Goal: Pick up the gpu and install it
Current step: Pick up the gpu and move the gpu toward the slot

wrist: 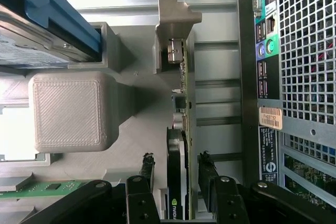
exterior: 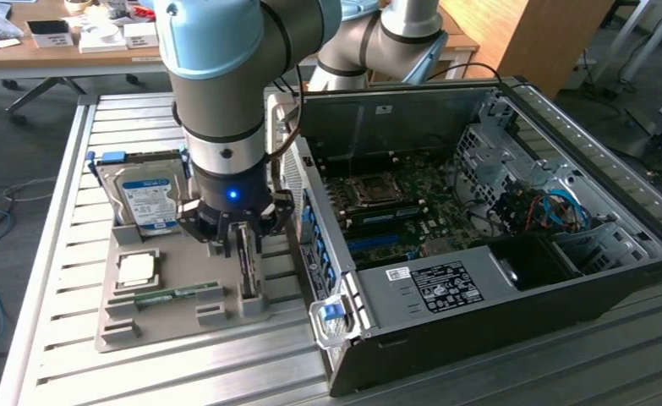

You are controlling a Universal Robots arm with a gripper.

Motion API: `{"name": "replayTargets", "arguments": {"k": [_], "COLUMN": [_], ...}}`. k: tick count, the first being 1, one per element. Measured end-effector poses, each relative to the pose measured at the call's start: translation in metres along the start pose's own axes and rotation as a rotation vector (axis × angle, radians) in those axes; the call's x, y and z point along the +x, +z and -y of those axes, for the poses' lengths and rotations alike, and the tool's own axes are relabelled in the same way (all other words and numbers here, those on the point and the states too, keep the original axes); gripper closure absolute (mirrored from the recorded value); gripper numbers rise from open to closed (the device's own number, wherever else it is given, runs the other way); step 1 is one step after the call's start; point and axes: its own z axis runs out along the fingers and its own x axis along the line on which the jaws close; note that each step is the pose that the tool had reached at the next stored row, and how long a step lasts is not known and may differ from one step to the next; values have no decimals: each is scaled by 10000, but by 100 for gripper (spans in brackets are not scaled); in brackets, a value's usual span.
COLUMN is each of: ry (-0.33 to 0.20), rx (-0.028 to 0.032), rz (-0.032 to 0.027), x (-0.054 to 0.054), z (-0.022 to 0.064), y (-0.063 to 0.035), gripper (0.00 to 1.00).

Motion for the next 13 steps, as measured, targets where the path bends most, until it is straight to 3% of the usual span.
{"name": "replayTargets", "arguments": {"k": [7, 8, 13], "ry": [-1, 0, 0], "rx": [-1, 0, -1], "rz": [0, 0, 0], "x": [0, 0, 0], "z": [0, 0, 0], "y": [0, 0, 0], "gripper": [54, 61, 61]}}
